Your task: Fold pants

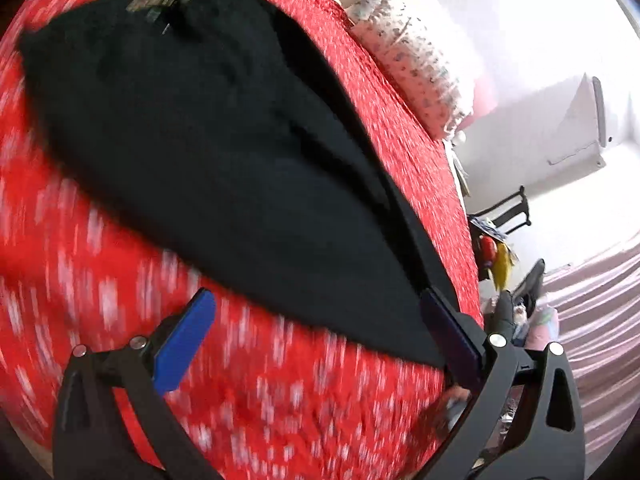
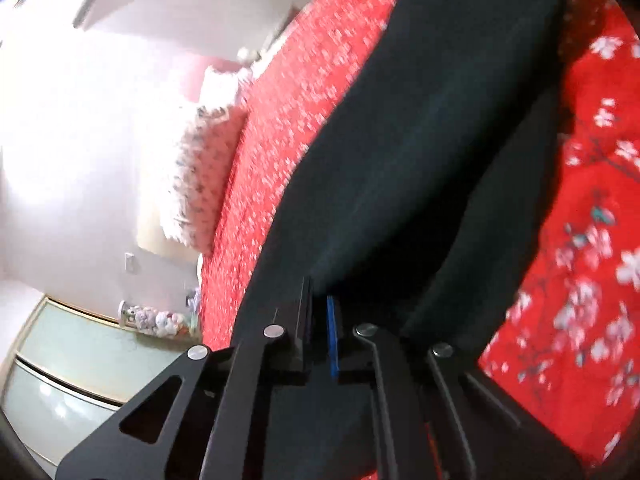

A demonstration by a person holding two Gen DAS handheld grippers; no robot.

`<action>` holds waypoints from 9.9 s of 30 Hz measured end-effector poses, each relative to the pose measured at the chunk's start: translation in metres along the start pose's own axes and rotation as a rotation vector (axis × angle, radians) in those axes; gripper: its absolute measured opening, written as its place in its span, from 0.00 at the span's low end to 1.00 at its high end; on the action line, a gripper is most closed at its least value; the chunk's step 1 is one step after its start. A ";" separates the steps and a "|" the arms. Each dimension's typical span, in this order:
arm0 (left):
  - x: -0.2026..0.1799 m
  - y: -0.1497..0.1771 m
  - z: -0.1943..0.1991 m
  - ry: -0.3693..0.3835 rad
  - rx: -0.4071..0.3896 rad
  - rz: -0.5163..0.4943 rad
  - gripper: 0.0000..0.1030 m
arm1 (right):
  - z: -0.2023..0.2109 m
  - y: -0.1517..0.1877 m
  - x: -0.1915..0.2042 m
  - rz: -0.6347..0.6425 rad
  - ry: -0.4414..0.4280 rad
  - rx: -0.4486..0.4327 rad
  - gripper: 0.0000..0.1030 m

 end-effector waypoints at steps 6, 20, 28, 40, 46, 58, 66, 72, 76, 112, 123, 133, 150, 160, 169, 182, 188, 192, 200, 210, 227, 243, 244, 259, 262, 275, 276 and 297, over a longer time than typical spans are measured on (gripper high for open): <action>-0.045 -0.108 -0.029 -0.155 -0.152 -0.157 0.98 | -0.001 0.002 0.011 0.168 0.031 -0.068 0.06; -0.047 -0.251 -0.183 -0.392 -0.141 0.106 0.98 | -0.022 0.002 0.025 0.332 0.045 -0.041 0.06; -0.032 -0.267 -0.214 -0.468 -0.186 0.167 0.38 | -0.023 0.001 0.028 0.341 0.026 -0.032 0.06; -0.044 -0.227 -0.115 -0.303 -0.274 0.105 0.07 | -0.020 -0.006 0.030 0.339 -0.028 -0.048 0.06; -0.037 -0.168 -0.025 -0.237 -0.322 0.068 0.07 | 0.002 -0.035 0.040 0.379 -0.021 -0.070 0.06; 0.030 -0.033 0.029 -0.256 -0.363 0.060 0.07 | 0.041 -0.060 0.034 0.392 0.050 0.059 0.06; 0.051 -0.020 0.036 -0.185 -0.349 0.128 0.15 | 0.044 -0.041 0.000 0.344 0.168 0.201 0.06; 0.036 0.002 0.058 -0.230 -0.440 -0.020 0.74 | 0.082 -0.040 -0.019 0.282 0.154 0.312 0.12; 0.026 0.010 0.054 -0.260 -0.454 -0.134 0.86 | 0.117 -0.101 -0.005 0.346 0.189 0.125 0.13; 0.019 0.028 0.018 -0.371 -0.373 -0.288 0.98 | 0.036 -0.175 -0.049 0.562 0.409 0.323 0.44; 0.022 0.029 0.015 -0.383 -0.361 -0.293 0.98 | 0.034 -0.146 -0.020 0.908 0.460 0.304 0.11; 0.024 0.028 0.014 -0.401 -0.355 -0.300 0.98 | 0.006 -0.190 -0.004 1.005 0.604 0.235 0.11; 0.001 0.021 0.037 -0.193 -0.417 -0.259 0.98 | 0.055 -0.167 0.028 0.854 0.387 0.087 0.65; -0.134 -0.059 -0.080 -0.007 0.069 -0.396 0.97 | 0.054 -0.013 0.047 0.516 -0.220 0.317 0.65; -0.150 -0.056 -0.190 -0.464 0.220 -0.765 0.72 | 0.049 0.100 0.060 0.560 -0.462 0.400 0.78; -0.104 -0.085 -0.232 -0.604 0.238 -0.390 0.24 | 0.051 0.113 0.054 0.531 -0.452 0.423 0.77; -0.095 -0.096 -0.225 -0.538 0.181 -0.301 0.01 | 0.050 0.118 0.054 0.543 -0.446 0.424 0.77; -0.100 -0.104 -0.224 -0.501 0.092 -0.308 0.01 | 0.050 0.118 0.055 0.547 -0.444 0.425 0.77; -0.109 -0.100 -0.214 -0.446 0.032 -0.411 0.18 | 0.051 0.118 0.058 0.543 -0.447 0.422 0.78; -0.129 -0.029 -0.082 -0.187 -0.051 -0.579 0.96 | 0.088 -0.003 0.039 0.407 -0.313 0.238 0.90; -0.037 0.079 0.003 -0.027 0.027 -0.400 0.98 | 0.091 -0.175 -0.082 0.102 0.288 0.079 0.61; -0.020 0.075 -0.006 -0.037 0.053 -0.338 0.98 | 0.071 -0.182 -0.092 0.173 0.230 0.045 0.51; -0.020 0.075 -0.006 -0.034 0.054 -0.334 0.98 | 0.071 -0.182 -0.093 0.169 0.241 0.046 0.40; -0.005 0.069 0.019 -0.023 0.002 -0.306 0.98 | 0.081 -0.166 0.016 0.447 0.139 -0.043 0.16; 0.000 0.068 0.025 -0.015 -0.007 -0.289 0.98 | 0.072 -0.145 0.064 0.520 0.058 -0.017 0.15; 0.017 0.074 0.061 0.008 -0.084 -0.249 0.98 | -0.035 0.095 0.190 0.746 -0.182 0.449 0.15; 0.020 0.075 0.064 0.007 -0.087 -0.245 0.98 | -0.043 0.115 0.188 0.758 -0.178 0.491 0.15; 0.069 0.065 0.085 -0.033 -0.121 -0.168 0.98 | -0.073 0.232 0.186 0.765 -0.131 0.687 0.16</action>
Point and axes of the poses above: each gripper's, at about its wrist camera, not at the fingertips, and z roughly against the way its jaws point, x to its left, y to its underside, the point moved 6 cm from there along -z, roughly the way its jaws point, and after that the axes turned 6 degrees about z, right-handed, at the moved point
